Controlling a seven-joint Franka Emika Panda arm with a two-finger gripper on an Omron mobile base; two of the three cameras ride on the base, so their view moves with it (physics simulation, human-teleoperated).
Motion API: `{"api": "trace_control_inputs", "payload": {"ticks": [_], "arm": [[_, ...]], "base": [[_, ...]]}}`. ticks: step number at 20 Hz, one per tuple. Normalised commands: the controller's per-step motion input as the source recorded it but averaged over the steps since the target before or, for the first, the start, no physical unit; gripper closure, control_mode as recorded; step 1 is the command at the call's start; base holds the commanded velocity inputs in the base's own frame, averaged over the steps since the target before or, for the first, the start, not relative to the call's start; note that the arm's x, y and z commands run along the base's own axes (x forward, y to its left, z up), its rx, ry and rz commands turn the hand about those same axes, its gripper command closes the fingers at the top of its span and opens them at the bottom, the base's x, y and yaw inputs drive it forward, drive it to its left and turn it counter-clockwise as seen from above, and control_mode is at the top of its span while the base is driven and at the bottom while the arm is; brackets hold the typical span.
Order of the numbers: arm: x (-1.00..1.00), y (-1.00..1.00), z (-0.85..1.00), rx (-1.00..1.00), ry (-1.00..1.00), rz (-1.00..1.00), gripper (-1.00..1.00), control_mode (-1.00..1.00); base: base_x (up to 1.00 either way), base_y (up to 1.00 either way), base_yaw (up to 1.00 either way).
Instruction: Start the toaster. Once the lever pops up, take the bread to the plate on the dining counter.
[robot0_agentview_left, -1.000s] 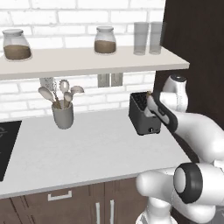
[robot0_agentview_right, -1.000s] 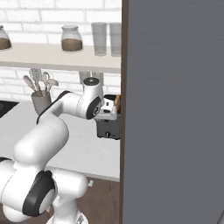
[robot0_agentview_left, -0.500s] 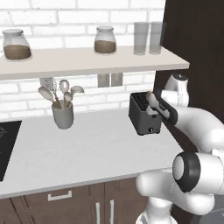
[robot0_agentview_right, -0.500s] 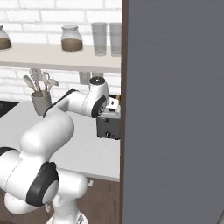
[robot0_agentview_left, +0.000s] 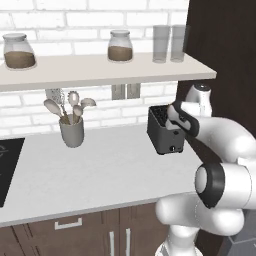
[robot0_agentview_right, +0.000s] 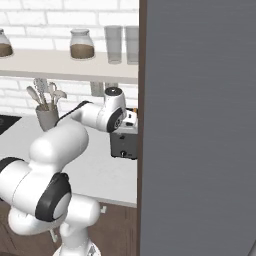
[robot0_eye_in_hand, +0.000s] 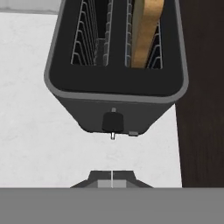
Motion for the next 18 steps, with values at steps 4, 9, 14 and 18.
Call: {"api": "trace_control_inputs", "payload": {"ticks": [4, 9, 14, 18], "arm": [[0.20, 0.00, -0.10, 0.00, 0.00, 0.00, 1.00, -1.00], [0.25, 0.00, -0.13, 0.00, 0.00, 0.00, 1.00, -1.00], [0.21, 0.00, -0.18, 0.00, 0.00, 0.00, 1.00, -1.00], [0.17, 0.00, -0.24, 0.00, 0.02, 0.00, 1.00, -1.00]], "base": [[0.00, 0.00, 0.00], [0.00, 0.00, 0.00], [0.00, 0.00, 0.00], [0.00, 0.00, 0.00]]}}
